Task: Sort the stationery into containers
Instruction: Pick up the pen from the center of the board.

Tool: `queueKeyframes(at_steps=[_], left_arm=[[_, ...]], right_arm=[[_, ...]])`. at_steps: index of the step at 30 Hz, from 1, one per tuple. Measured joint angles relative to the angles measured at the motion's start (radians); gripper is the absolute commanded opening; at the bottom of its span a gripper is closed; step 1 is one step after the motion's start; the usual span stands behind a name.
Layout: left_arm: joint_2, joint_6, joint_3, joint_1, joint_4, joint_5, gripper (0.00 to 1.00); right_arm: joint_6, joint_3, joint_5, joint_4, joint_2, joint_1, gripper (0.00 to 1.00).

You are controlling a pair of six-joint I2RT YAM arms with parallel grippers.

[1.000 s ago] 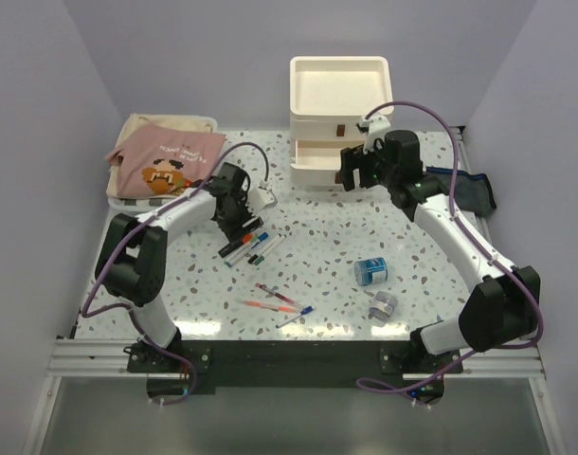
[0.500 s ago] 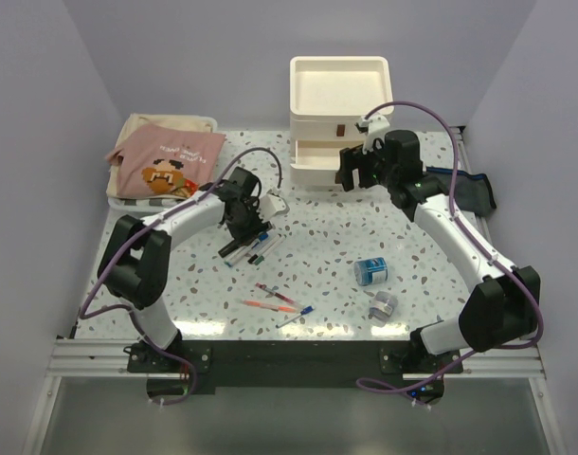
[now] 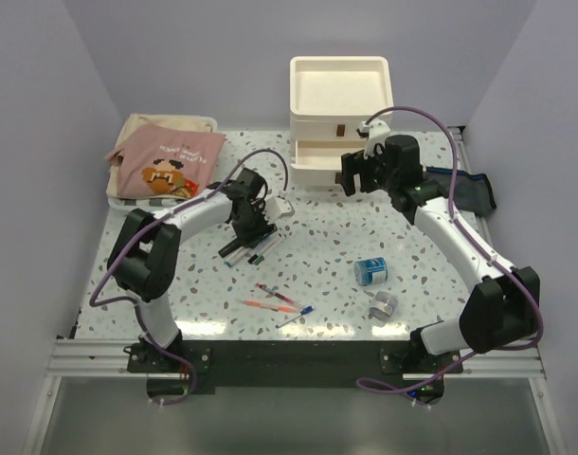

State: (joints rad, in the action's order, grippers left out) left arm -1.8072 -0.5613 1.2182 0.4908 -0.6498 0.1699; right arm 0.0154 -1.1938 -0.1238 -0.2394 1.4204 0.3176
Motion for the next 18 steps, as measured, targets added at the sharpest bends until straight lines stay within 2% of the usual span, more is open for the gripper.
queueKeyframes(at_steps=[13, 16, 18], left_arm=[[-0.088, 0.003, 0.033, 0.050, 0.006, -0.003, 0.53], [-0.088, 0.004, 0.032, 0.055, 0.012, -0.008, 0.47], [-0.088, 0.008, 0.031, 0.058, 0.013, -0.009, 0.38]], right_arm=[[0.000, 0.024, 0.000, 0.000, -0.014, -0.012, 0.83], [0.000, 0.024, 0.000, 0.000, -0.014, -0.014, 0.83], [0.000, 0.024, 0.000, 0.000, -0.014, -0.016, 0.83]])
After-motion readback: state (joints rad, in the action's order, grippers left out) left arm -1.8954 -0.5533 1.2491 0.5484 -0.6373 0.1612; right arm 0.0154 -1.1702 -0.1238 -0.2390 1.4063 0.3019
